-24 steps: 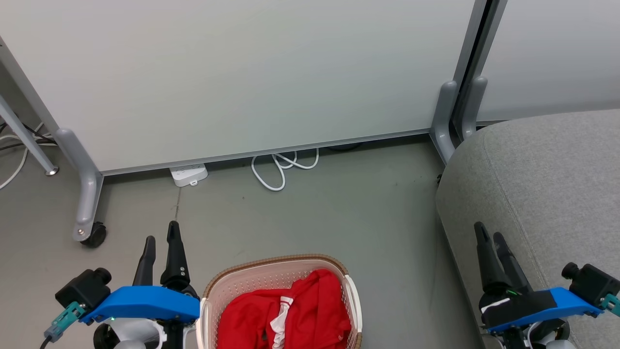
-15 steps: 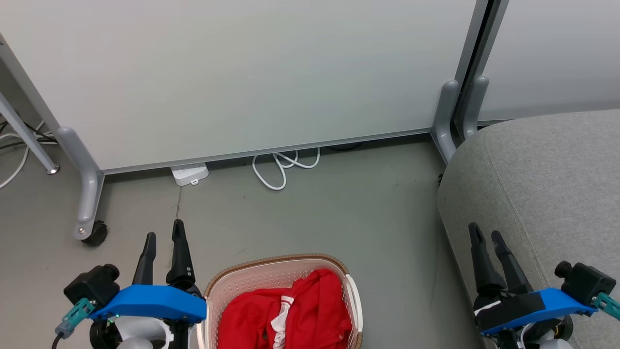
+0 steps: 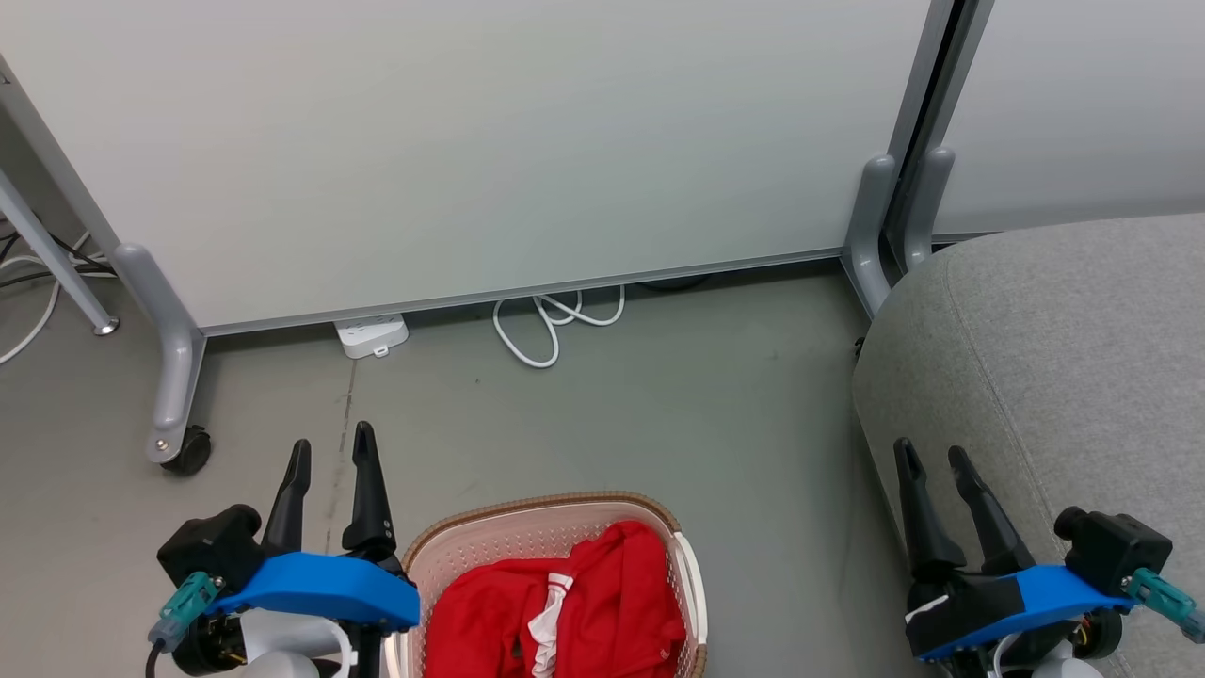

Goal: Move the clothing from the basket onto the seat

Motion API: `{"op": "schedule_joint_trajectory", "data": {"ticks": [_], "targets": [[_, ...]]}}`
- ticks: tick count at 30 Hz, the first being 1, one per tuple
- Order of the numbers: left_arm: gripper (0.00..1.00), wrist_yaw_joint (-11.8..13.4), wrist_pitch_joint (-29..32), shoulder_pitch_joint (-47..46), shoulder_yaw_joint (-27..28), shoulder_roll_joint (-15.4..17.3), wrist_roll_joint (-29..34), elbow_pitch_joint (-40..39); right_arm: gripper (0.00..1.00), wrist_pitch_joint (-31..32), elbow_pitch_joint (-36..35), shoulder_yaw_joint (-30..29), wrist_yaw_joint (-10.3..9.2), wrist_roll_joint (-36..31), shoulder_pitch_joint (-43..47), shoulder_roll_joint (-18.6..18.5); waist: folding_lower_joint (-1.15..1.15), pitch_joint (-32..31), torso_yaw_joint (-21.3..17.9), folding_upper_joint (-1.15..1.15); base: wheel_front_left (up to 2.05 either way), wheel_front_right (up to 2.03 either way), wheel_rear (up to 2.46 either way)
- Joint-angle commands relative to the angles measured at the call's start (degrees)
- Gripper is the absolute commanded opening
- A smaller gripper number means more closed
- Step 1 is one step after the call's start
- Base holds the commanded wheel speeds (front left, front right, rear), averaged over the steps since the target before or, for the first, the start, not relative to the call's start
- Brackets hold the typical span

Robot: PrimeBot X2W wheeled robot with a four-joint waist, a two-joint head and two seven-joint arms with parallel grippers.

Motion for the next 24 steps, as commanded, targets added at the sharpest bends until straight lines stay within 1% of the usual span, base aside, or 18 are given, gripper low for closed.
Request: {"op": "schedule_joint_trajectory", "data": {"ticks": [1, 24], "targets": [[1.00, 0.27, -0.52, -1.23, -0.31, 0.39, 1.57, -0.16, 1.00, -0.64, -0.21, 0.17, 0.09, -1.78, -1.25, -0.22, 0.00, 0.03, 0.04, 0.00, 0.00, 0.00, 0.00], [1.00, 0.96, -3.42, -1.76, -2.31, 0.44, 12.49, 1.95, 1.00, -3.46, 0.73, 1.06, 0.12, -13.48, -1.36, -0.13, 0.00, 0.09, 0.39, 0.00, 0.00, 0.00, 0.00]]}}
